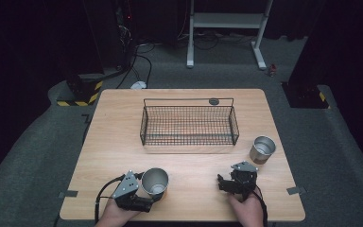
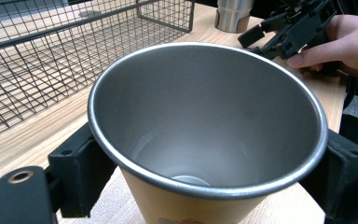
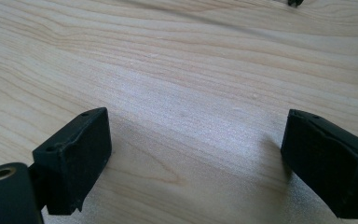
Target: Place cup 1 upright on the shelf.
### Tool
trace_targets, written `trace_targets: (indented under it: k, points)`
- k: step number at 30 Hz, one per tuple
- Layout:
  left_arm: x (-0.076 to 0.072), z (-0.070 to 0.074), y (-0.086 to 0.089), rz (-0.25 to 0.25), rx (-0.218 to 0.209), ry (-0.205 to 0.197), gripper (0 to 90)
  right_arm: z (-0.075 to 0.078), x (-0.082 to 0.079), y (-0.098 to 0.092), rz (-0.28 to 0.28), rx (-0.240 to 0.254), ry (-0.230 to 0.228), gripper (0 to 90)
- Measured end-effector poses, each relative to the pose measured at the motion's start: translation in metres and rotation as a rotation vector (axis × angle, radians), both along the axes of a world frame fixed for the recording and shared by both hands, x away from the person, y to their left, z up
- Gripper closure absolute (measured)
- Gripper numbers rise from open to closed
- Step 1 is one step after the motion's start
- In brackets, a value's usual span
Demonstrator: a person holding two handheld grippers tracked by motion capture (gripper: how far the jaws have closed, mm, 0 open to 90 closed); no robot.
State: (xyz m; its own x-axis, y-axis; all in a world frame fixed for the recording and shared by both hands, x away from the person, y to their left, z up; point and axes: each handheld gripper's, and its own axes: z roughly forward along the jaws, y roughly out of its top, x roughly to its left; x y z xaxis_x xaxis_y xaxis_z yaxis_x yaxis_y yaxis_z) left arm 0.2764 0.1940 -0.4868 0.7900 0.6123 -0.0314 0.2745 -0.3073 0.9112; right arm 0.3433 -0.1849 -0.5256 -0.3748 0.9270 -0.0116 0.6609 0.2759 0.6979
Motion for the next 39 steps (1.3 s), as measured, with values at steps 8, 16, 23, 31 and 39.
trace_targets:
  k: [8, 16, 23, 31, 39]
  points:
    - [0.001, 0.002, 0.004, 0.013, -0.016, -0.004, 14.0, 0.0, 0.0, 0.0, 0.0, 0.0, 0.0, 8.5]
    - [0.001, 0.004, 0.008, 0.029, -0.032, -0.014, 14.1, 0.0, 0.0, 0.0, 0.0, 0.0, 0.0, 8.6]
    - [0.002, 0.005, 0.013, 0.049, -0.047, -0.021, 14.1, 0.0, 0.0, 0.0, 0.0, 0.0, 0.0, 8.6]
    - [0.002, 0.007, 0.019, 0.079, -0.067, -0.034, 14.1, 0.0, 0.0, 0.0, 0.0, 0.0, 0.0, 8.6]
    - [0.002, 0.011, 0.027, 0.119, -0.089, -0.061, 14.1, 0.0, 0.0, 0.0, 0.001, 0.0, 0.0, 8.6]
